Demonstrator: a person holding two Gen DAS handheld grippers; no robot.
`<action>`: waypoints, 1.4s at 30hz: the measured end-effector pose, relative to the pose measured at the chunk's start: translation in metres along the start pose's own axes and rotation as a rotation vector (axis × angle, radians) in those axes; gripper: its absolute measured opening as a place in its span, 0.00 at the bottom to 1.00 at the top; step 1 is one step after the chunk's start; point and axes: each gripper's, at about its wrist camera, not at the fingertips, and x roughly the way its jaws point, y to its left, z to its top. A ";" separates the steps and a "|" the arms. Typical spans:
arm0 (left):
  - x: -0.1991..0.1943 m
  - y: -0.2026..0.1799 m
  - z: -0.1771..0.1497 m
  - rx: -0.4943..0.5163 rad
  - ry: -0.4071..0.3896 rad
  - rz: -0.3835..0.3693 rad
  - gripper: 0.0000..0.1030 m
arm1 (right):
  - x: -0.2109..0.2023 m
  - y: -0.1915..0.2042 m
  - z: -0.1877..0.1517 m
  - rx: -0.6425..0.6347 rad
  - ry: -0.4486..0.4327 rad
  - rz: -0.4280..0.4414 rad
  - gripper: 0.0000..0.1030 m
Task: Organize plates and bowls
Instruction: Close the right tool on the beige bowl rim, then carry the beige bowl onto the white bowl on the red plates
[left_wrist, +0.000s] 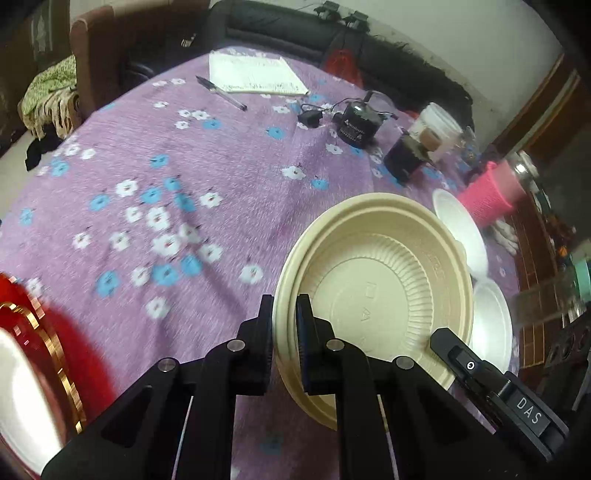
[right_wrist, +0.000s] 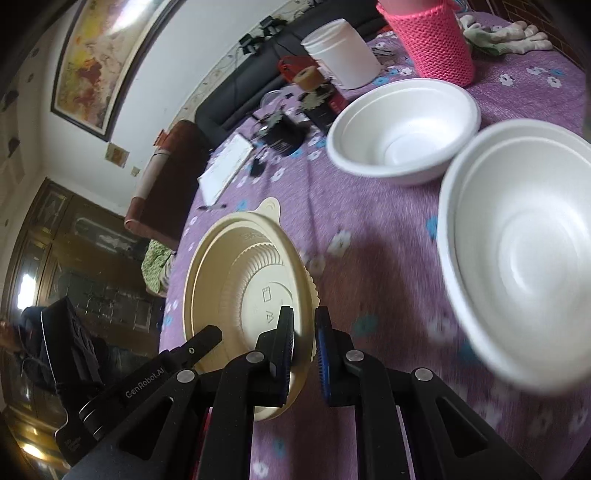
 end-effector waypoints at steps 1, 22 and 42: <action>-0.008 0.002 -0.006 0.007 -0.012 -0.002 0.09 | -0.005 0.003 -0.007 -0.006 -0.004 0.001 0.11; -0.138 0.179 -0.086 -0.098 -0.146 0.090 0.11 | 0.002 0.153 -0.154 -0.294 0.142 0.091 0.10; -0.135 0.227 -0.095 -0.020 -0.138 0.323 0.36 | 0.069 0.209 -0.209 -0.425 0.239 -0.001 0.12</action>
